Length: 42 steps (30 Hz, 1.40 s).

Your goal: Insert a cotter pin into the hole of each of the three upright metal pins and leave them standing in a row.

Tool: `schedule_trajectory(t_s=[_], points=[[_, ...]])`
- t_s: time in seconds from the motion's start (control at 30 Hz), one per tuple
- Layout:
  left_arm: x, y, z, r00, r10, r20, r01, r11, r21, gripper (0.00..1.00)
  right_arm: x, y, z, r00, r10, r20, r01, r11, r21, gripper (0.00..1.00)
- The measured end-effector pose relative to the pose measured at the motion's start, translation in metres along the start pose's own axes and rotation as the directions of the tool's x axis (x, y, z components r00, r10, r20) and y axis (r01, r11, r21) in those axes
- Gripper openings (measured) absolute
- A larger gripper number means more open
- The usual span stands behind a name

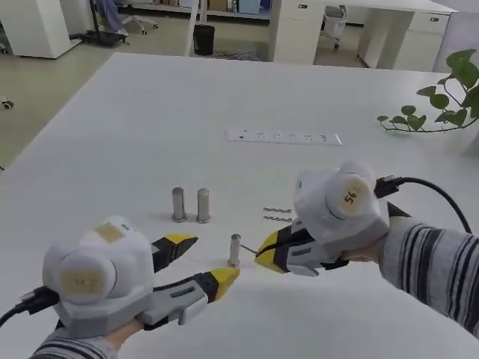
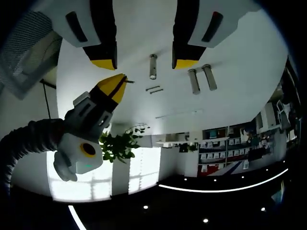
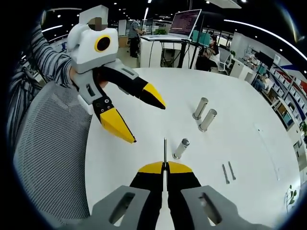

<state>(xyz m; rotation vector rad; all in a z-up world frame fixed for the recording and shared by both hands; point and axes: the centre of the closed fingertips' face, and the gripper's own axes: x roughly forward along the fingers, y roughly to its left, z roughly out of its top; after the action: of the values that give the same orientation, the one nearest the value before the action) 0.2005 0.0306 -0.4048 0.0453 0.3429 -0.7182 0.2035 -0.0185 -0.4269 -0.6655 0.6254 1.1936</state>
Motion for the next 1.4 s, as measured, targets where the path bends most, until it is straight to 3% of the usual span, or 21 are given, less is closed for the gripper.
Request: schedule_trajectory(t_s=[0.23, 0.33, 0.5, 0.77, 1.17, 1.4], points=[[0.009, 0.008, -0.011, 0.996, 0.08, -0.039, -0.08, 0.997, 0.012, 0.44, 0.001, -0.007, -0.011, 0.9983, -0.02, -0.054, 0.02, 1.0, -0.011, 0.0], [0.012, 0.013, -0.016, 0.9918, 0.112, -0.062, -0.109, 0.993, 0.048, 0.42, 0.002, -0.009, -0.014, 0.9966, -0.026, -0.078, 0.024, 0.999, -0.031, 0.0], [0.018, 0.017, -0.018, 0.9897, 0.124, -0.071, -0.123, 0.992, 0.025, 0.4, 0.005, -0.018, -0.018, 0.9899, -0.069, -0.124, 0.057, 0.994, -0.095, 0.0], [0.029, 0.02, -0.02, 0.984, 0.162, -0.074, -0.161, 0.987, 0.019, 0.37, 0.012, -0.026, -0.025, 0.9765, -0.105, -0.188, 0.069, 0.98, -0.189, 0.0], [0.051, 0.017, -0.03, 0.9797, 0.165, -0.113, -0.167, 0.986, -0.007, 0.3, 0.016, -0.037, -0.027, 0.974, -0.106, -0.2, 0.069, 0.98, -0.184, 0.0], [0.062, 0.015, -0.033, 0.9779, 0.164, -0.13, -0.164, 0.986, 0.009, 0.25, 0.019, -0.038, -0.026, 0.9747, -0.1, -0.2, 0.058, 0.977, -0.204, 0.0]])
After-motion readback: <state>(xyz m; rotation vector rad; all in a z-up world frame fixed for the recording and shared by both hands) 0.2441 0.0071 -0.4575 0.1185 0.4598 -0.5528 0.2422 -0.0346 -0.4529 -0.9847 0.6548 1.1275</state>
